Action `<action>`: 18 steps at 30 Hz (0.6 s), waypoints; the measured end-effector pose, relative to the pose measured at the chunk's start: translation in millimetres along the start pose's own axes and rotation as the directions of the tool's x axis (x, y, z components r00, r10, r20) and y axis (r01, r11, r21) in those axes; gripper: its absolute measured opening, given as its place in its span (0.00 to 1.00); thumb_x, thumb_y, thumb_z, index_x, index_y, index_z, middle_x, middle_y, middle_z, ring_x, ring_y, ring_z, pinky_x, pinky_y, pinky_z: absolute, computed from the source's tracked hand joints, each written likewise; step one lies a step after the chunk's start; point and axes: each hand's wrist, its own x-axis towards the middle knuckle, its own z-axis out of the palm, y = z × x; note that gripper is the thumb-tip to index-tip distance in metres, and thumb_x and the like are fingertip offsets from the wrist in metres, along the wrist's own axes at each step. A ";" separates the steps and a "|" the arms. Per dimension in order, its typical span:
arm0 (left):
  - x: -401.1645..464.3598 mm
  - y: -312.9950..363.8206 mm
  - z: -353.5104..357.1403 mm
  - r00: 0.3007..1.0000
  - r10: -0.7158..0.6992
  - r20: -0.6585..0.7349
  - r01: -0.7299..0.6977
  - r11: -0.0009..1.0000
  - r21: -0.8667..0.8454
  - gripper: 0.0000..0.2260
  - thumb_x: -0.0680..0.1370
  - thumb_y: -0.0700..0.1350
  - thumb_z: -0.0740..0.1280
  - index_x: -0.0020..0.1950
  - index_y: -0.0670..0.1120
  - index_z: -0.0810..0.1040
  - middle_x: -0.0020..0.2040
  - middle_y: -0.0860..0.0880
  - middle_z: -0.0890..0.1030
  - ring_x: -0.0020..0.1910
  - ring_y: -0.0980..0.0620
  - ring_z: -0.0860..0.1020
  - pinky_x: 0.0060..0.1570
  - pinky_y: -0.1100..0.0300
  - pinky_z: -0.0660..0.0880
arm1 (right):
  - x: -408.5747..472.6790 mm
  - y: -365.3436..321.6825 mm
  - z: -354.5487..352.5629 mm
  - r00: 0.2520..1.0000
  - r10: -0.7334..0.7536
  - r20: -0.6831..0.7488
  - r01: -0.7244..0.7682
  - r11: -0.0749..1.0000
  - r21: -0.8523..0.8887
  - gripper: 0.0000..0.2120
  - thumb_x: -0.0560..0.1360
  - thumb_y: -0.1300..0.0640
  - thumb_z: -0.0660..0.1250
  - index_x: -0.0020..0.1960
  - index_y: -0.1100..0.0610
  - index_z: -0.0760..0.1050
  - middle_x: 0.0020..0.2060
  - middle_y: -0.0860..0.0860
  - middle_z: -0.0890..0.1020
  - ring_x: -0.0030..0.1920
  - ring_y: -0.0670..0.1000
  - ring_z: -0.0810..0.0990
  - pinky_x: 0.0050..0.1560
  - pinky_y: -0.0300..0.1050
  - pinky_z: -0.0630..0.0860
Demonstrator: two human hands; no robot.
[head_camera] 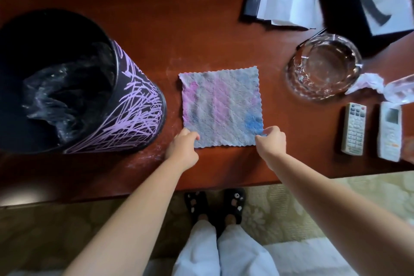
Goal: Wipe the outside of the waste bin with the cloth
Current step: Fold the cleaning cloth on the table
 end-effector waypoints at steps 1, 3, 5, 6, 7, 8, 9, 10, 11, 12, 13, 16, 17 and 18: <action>-0.1 -0.6 0.5 1.000 0.014 0.005 -0.014 1.000 0.019 0.21 0.72 0.34 0.62 0.60 0.53 0.72 0.60 0.52 0.69 0.56 0.49 0.71 0.45 0.57 0.70 | 0.3 0.4 0.5 1.000 0.009 -0.006 -0.009 1.000 0.010 0.14 0.74 0.61 0.63 0.60 0.59 0.69 0.59 0.58 0.71 0.47 0.53 0.70 0.49 0.43 0.69; -0.6 -1.7 1.0 0.998 0.055 -0.005 -0.054 0.996 0.071 0.21 0.72 0.33 0.60 0.60 0.52 0.72 0.59 0.52 0.69 0.57 0.49 0.70 0.48 0.55 0.72 | 2.0 1.6 1.6 0.999 0.029 -0.012 -0.029 0.999 0.030 0.13 0.73 0.62 0.62 0.58 0.59 0.69 0.54 0.57 0.74 0.45 0.53 0.70 0.46 0.42 0.67; -0.8 -1.6 2.3 0.994 0.105 -0.026 -0.100 0.986 0.137 0.20 0.72 0.32 0.60 0.59 0.51 0.72 0.58 0.51 0.68 0.57 0.49 0.69 0.48 0.54 0.72 | 3.1 1.7 2.5 0.999 0.050 -0.022 -0.048 0.997 0.059 0.11 0.73 0.63 0.62 0.55 0.59 0.69 0.49 0.54 0.75 0.45 0.53 0.71 0.44 0.42 0.66; -1.0 -1.4 2.8 0.991 0.127 -0.033 -0.119 0.977 0.176 0.19 0.72 0.31 0.60 0.57 0.50 0.72 0.57 0.50 0.68 0.56 0.49 0.69 0.46 0.54 0.72 | 3.5 1.9 2.7 0.998 0.046 -0.030 -0.044 0.997 0.068 0.11 0.73 0.63 0.62 0.54 0.58 0.69 0.47 0.53 0.75 0.45 0.53 0.72 0.44 0.42 0.66; -1.2 -0.8 3.2 0.989 0.142 -0.033 -0.131 0.968 0.214 0.18 0.72 0.31 0.60 0.56 0.49 0.71 0.57 0.50 0.68 0.56 0.49 0.70 0.44 0.55 0.70 | 3.6 1.7 2.6 0.999 0.033 -0.038 -0.030 0.997 0.071 0.11 0.73 0.63 0.61 0.54 0.58 0.69 0.46 0.52 0.75 0.45 0.54 0.72 0.44 0.42 0.66; -0.7 -0.4 4.3 0.987 0.158 -0.032 -0.145 0.958 0.246 0.17 0.72 0.31 0.61 0.56 0.49 0.71 0.56 0.50 0.68 0.55 0.49 0.70 0.42 0.56 0.69 | 3.7 2.0 2.2 0.999 0.010 -0.046 -0.006 0.997 0.074 0.10 0.73 0.62 0.61 0.54 0.57 0.69 0.45 0.52 0.75 0.45 0.54 0.73 0.44 0.42 0.66; -0.4 0.6 4.8 0.985 0.169 -0.033 -0.154 0.951 0.268 0.17 0.72 0.31 0.61 0.55 0.48 0.71 0.56 0.49 0.68 0.55 0.49 0.70 0.41 0.56 0.67 | 4.1 2.5 2.1 0.998 -0.019 -0.053 0.023 0.996 0.085 0.10 0.73 0.62 0.61 0.54 0.56 0.70 0.45 0.52 0.75 0.44 0.54 0.73 0.44 0.42 0.66; -0.2 1.3 5.2 0.984 0.174 -0.034 -0.157 0.947 0.281 0.16 0.72 0.32 0.62 0.55 0.48 0.70 0.55 0.49 0.67 0.55 0.49 0.70 0.40 0.57 0.66 | 4.2 3.0 2.0 0.997 -0.041 -0.061 0.047 0.993 0.109 0.10 0.73 0.63 0.60 0.53 0.54 0.71 0.44 0.52 0.76 0.43 0.54 0.74 0.43 0.41 0.66; 0.5 2.1 5.4 0.983 0.177 -0.038 -0.159 0.944 0.289 0.16 0.72 0.32 0.62 0.55 0.48 0.70 0.55 0.49 0.67 0.55 0.49 0.69 0.40 0.57 0.66 | 4.1 2.9 2.0 0.996 -0.051 -0.068 0.060 0.988 0.142 0.10 0.72 0.64 0.59 0.51 0.53 0.73 0.44 0.52 0.78 0.42 0.54 0.75 0.42 0.41 0.67; 1.5 2.1 6.9 0.982 0.179 -0.051 -0.157 0.942 0.295 0.16 0.72 0.33 0.63 0.55 0.48 0.69 0.55 0.49 0.68 0.55 0.49 0.69 0.41 0.57 0.66 | 4.4 2.6 1.9 0.996 -0.051 -0.074 0.063 0.982 0.178 0.12 0.72 0.64 0.58 0.48 0.52 0.75 0.44 0.52 0.80 0.41 0.53 0.75 0.42 0.40 0.67; 2.1 2.5 7.6 0.982 0.180 -0.056 -0.155 0.940 0.303 0.16 0.72 0.34 0.63 0.56 0.49 0.69 0.56 0.49 0.68 0.56 0.49 0.69 0.42 0.56 0.67 | 4.9 2.0 1.5 0.995 -0.048 -0.082 0.065 0.975 0.213 0.13 0.72 0.64 0.57 0.46 0.51 0.77 0.44 0.52 0.81 0.40 0.51 0.75 0.42 0.40 0.68; 1.6 5.1 8.0 0.980 0.186 -0.075 -0.152 0.932 0.329 0.15 0.74 0.35 0.62 0.57 0.49 0.69 0.57 0.49 0.69 0.58 0.49 0.69 0.46 0.55 0.70 | 4.7 0.1 -1.1 0.994 -0.030 -0.108 0.060 0.955 0.290 0.14 0.72 0.64 0.57 0.43 0.52 0.80 0.42 0.52 0.84 0.32 0.49 0.73 0.38 0.42 0.69; 1.7 5.8 7.8 0.979 0.192 -0.072 -0.156 0.925 0.347 0.15 0.74 0.35 0.62 0.58 0.49 0.69 0.57 0.49 0.69 0.58 0.49 0.69 0.47 0.55 0.70 | 4.0 0.0 -2.1 0.993 -0.018 -0.118 0.054 0.951 0.306 0.13 0.72 0.63 0.57 0.42 0.53 0.80 0.41 0.52 0.84 0.31 0.49 0.73 0.37 0.42 0.69; 1.2 6.1 8.1 0.978 0.199 -0.059 -0.163 0.914 0.371 0.15 0.75 0.36 0.62 0.59 0.49 0.69 0.57 0.49 0.70 0.58 0.49 0.70 0.46 0.55 0.70 | 3.2 0.5 -3.3 0.992 -0.009 -0.129 0.050 0.948 0.315 0.13 0.72 0.63 0.58 0.41 0.53 0.80 0.40 0.52 0.84 0.31 0.49 0.73 0.37 0.42 0.69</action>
